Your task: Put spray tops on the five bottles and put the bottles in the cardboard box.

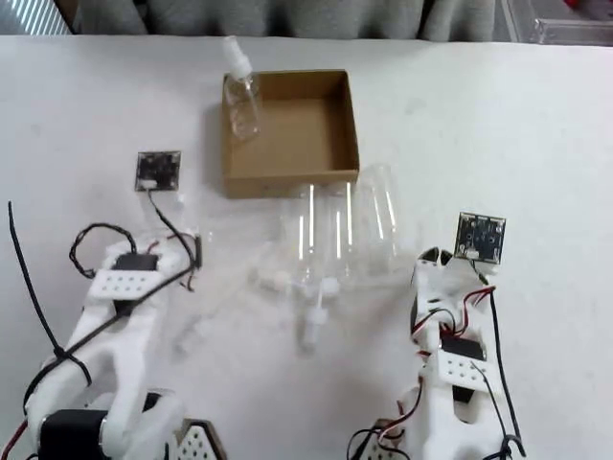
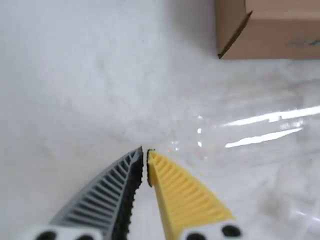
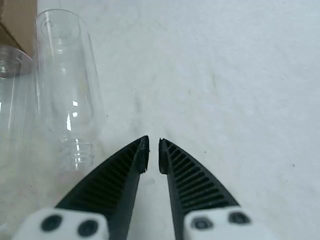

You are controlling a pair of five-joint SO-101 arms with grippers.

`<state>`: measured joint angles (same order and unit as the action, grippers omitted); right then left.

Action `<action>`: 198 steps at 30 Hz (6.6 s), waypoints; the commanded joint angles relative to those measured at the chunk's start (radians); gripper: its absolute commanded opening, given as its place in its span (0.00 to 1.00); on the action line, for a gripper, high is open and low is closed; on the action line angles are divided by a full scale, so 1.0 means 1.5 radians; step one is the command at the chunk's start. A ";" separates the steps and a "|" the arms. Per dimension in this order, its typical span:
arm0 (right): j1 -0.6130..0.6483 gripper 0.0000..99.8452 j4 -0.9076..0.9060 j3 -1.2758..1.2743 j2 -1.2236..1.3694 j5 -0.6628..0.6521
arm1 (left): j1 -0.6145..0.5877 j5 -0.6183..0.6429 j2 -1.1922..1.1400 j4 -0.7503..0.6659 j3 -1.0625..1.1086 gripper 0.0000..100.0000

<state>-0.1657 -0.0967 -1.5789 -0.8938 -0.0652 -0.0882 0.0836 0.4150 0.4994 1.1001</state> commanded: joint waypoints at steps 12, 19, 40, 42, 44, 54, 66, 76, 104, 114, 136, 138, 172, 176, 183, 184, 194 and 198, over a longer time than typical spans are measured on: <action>-0.002 0.02 0.014 0.001 -0.005 -0.008 | 0.130 0.248 0.161 0.006 -0.040 0.02; -0.002 0.02 0.014 0.001 -0.005 -0.008 | 0.194 0.368 0.291 0.007 -0.033 0.02; -0.006 0.02 0.014 0.001 -0.005 -0.008 | 0.288 0.418 -0.039 -0.038 -0.214 0.02; -0.005 0.02 0.014 0.001 -0.005 -0.008 | 0.288 0.418 -0.074 -0.064 -0.217 0.02; -0.004 0.02 0.014 0.001 -0.005 -0.008 | 0.284 0.418 -0.110 -0.119 -0.213 0.02; -0.003 0.02 0.014 0.001 -0.005 -0.008 | 0.273 0.415 -0.204 -0.148 -0.208 0.02; -0.003 0.02 0.014 0.002 -0.005 -0.008 | 0.214 0.414 -0.202 0.021 -0.215 0.02; -0.003 0.02 0.015 0.002 -0.005 -0.008 | 0.210 0.413 0.022 0.158 -0.208 0.02; -0.006 0.02 0.028 -0.011 -0.009 -0.008 | 0.229 0.314 0.124 0.328 -0.208 0.02; -0.006 0.02 0.028 -0.012 -0.009 -0.008 | 0.221 0.343 0.125 0.329 -0.209 0.20; -0.002 0.02 0.028 -0.012 -0.009 -0.009 | 0.159 0.397 -0.054 0.241 -0.220 0.27; -0.002 0.02 0.028 -0.012 -0.009 -0.009 | 0.158 0.443 -0.102 0.219 -0.231 0.34; -0.001 0.02 0.028 -0.012 -0.010 -0.009 | 0.105 0.538 -0.142 0.102 -0.200 0.43; -0.001 0.02 0.028 -0.012 -0.010 -0.009 | 0.104 0.538 -0.169 0.105 -0.204 0.43; -0.001 0.02 0.028 -0.012 -0.010 -0.009 | 0.100 0.538 -0.180 0.105 -0.204 0.43; -0.001 0.02 0.028 -0.012 -0.010 -0.009 | 0.100 0.538 -0.180 0.104 -0.204 0.43; -0.001 0.02 0.028 -0.012 -0.010 -0.009 | 0.099 0.538 -0.246 0.107 -0.238 0.43; -0.001 0.02 0.028 -0.012 -0.010 -0.009 | 0.079 0.538 -0.289 0.140 -0.282 0.43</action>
<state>-0.1657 -0.0767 -1.6049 -0.8938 -0.0667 0.0652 0.8876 0.0100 0.6590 0.7702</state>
